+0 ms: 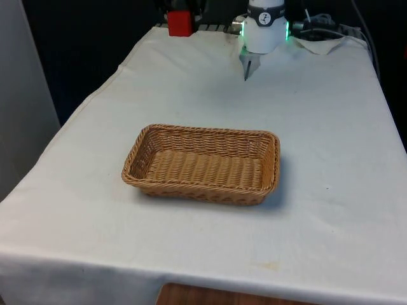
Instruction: Pick up the cube and place it into the basket.
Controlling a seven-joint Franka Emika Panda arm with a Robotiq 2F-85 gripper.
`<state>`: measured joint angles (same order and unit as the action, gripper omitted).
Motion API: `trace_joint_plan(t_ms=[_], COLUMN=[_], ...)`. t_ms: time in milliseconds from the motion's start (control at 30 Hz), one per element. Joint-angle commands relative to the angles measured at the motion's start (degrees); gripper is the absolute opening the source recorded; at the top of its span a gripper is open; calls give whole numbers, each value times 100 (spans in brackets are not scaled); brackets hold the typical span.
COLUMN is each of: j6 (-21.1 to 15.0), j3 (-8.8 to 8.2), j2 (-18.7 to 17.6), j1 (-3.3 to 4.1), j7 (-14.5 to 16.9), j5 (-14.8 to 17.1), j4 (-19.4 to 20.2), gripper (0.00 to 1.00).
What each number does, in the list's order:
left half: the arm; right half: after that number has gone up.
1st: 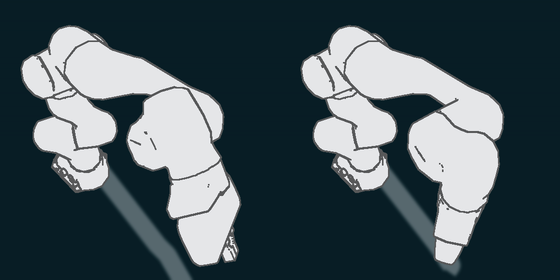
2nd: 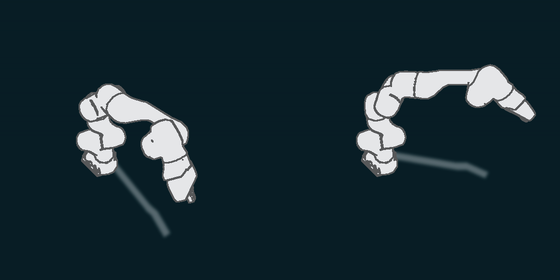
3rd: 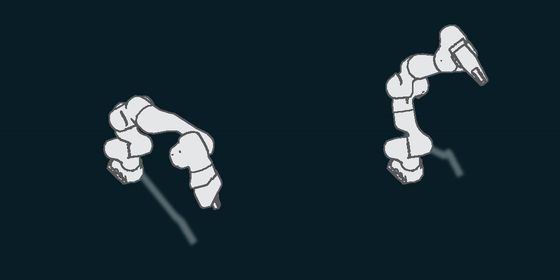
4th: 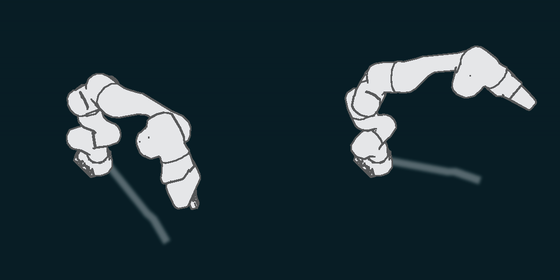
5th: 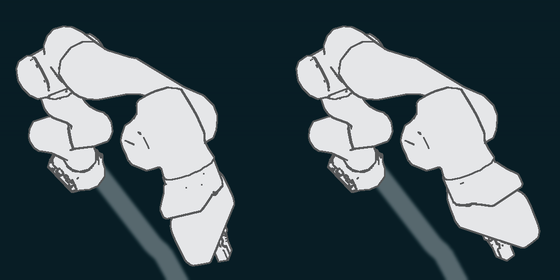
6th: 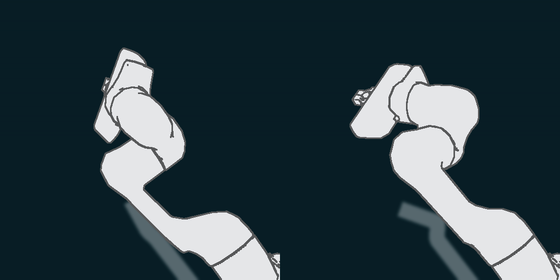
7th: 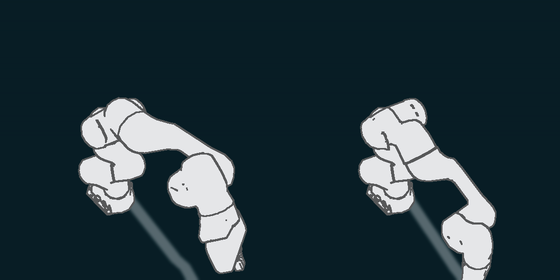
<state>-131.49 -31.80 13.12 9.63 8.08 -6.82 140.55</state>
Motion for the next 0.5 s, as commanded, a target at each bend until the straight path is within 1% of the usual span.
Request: trace_joint_plan(t_ms=[0, 200, 233, 267, 467], j6=[86, 367, 269, 407, 682], j3=[23, 92, 74, 103, 178], j2=[17, 46, 11, 52, 92], j1=[0, 0, 6, 0, -6], j7=[0, 120, 120, 138, 189], j5=[-34, -52, 0, -57, -149], j4=[-40, -201, -183, -223, -355], gripper=[0, 0, 0, 0, 0])
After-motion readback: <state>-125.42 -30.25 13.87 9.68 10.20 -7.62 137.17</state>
